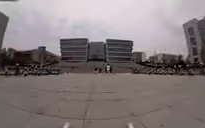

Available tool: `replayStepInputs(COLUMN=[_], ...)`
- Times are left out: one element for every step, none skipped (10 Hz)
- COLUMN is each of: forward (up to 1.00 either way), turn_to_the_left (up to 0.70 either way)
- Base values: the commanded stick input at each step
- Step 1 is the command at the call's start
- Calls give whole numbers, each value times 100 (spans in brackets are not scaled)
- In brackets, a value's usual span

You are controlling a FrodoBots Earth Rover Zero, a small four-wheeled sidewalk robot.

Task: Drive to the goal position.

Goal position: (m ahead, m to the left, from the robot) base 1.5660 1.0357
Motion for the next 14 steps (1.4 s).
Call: replayStepInputs(forward=[50,50,50,50,50,50,50,50,50,50,50,50,50,50], turn_to_the_left=[0,0,0,0,0,0,0,0,0,0,0,0,0,0])
